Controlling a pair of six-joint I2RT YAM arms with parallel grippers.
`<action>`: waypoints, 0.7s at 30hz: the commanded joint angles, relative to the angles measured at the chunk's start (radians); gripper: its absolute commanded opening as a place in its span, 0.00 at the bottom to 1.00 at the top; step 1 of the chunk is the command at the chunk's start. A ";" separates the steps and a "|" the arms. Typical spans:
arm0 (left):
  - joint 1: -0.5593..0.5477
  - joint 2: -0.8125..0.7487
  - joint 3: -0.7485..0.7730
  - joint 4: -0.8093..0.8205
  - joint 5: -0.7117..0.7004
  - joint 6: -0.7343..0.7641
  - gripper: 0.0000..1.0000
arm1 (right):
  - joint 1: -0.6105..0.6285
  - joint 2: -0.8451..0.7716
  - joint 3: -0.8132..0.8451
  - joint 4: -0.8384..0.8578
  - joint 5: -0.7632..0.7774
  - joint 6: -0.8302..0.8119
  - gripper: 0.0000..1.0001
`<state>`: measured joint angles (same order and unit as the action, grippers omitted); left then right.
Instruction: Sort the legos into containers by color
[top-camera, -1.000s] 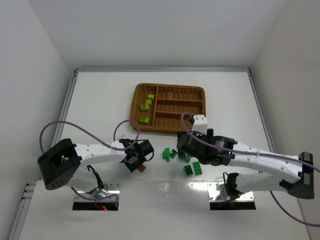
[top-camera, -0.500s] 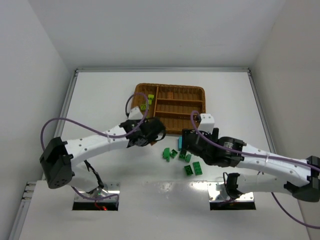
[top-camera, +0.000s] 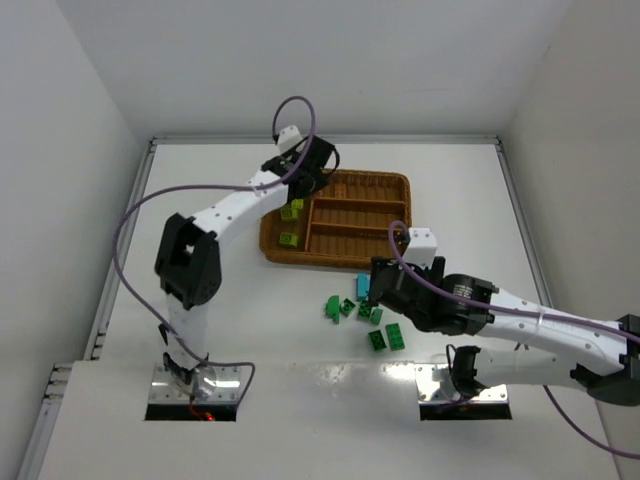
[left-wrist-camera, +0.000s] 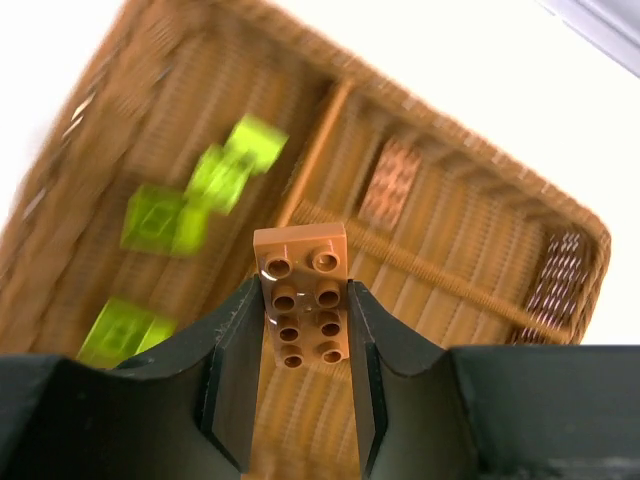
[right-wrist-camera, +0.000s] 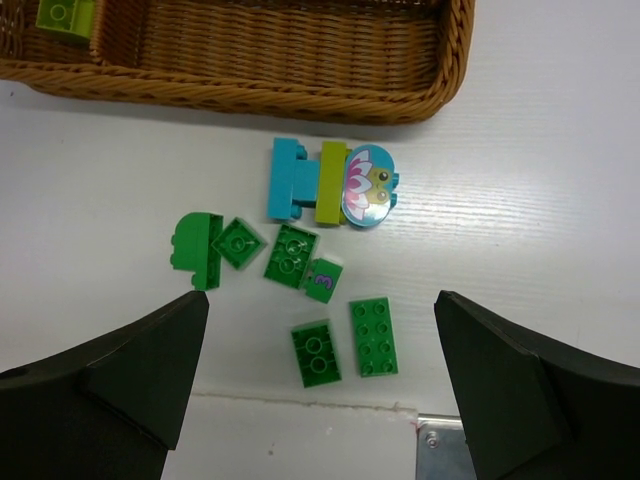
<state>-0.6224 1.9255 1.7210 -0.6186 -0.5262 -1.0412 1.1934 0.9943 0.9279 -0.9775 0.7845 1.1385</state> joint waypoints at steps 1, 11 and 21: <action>0.027 0.128 0.159 0.069 0.121 0.161 0.26 | 0.003 0.000 0.015 -0.026 0.047 0.023 0.97; 0.058 0.409 0.494 0.080 0.252 0.214 0.26 | 0.003 0.029 0.025 -0.035 0.056 0.041 0.97; 0.067 0.520 0.571 0.140 0.347 0.214 0.71 | -0.006 0.047 0.034 -0.053 0.065 0.070 0.98</action>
<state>-0.5671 2.4462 2.2490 -0.5152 -0.2314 -0.8383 1.1934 1.0397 0.9279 -1.0149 0.8135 1.1759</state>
